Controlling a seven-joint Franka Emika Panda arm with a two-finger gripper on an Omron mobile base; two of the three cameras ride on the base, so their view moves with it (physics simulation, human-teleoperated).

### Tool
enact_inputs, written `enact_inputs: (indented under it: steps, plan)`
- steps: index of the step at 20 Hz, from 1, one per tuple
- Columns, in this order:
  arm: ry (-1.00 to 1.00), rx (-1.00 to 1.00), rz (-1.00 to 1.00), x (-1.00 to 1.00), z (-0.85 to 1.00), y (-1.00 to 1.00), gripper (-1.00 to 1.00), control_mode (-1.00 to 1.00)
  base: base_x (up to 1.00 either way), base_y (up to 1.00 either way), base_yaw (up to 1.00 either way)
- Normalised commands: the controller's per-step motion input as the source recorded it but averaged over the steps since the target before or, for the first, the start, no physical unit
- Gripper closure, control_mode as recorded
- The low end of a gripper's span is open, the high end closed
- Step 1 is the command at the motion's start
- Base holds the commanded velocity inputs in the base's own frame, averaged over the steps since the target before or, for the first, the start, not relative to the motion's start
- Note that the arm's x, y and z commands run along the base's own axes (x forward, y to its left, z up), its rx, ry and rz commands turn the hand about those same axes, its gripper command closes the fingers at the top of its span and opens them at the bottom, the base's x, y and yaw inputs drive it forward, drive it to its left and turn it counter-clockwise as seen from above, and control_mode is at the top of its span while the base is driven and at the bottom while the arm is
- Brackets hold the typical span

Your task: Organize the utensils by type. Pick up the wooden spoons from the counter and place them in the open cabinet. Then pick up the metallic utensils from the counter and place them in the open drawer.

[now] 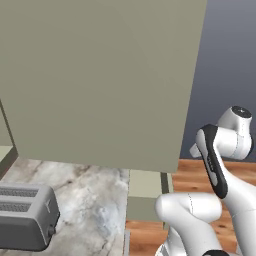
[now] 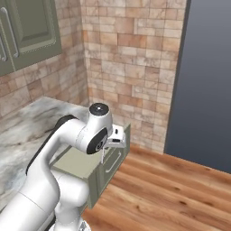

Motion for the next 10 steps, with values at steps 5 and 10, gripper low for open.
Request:
enact_inputs:
  steps: [5,10]
  plan:
    - [0.0,0.0,0.0,0.0,0.0,0.0,1.0,1.0,0.0,0.0,0.0]
    - [0.0,0.0,-0.04,0.12,-0.11,0.07,1.0,-1.0,0.0,0.0,0.0]
